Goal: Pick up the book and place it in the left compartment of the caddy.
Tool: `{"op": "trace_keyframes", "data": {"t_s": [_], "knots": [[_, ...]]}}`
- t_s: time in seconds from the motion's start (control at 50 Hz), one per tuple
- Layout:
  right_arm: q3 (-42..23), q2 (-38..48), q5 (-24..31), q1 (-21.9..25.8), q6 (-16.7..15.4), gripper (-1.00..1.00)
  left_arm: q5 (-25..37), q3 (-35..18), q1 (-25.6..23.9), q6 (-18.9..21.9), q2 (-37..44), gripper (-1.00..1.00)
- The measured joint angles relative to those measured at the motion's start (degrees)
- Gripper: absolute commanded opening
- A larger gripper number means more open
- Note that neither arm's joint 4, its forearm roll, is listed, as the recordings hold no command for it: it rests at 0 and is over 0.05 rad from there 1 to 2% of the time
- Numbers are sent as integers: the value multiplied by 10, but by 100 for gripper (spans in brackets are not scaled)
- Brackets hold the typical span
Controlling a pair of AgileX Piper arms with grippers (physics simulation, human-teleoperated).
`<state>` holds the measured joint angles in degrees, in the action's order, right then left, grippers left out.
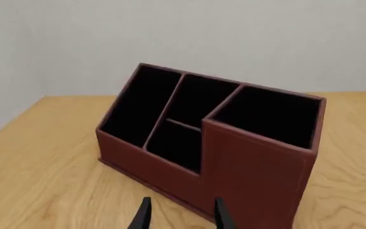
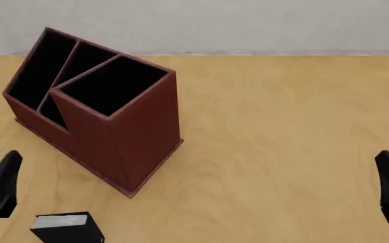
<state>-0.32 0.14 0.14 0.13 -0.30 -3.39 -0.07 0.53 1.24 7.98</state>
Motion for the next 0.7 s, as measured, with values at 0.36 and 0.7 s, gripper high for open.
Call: {"op": "trace_keyframes", "data": {"t_s": [0.36,0.7], "knots": [[1,0,-3,0,11,100,30,-5,-10,-4,-64,100],[1,0,-3,-5,24,100,50,-38,-46,31,-57,100]]}}
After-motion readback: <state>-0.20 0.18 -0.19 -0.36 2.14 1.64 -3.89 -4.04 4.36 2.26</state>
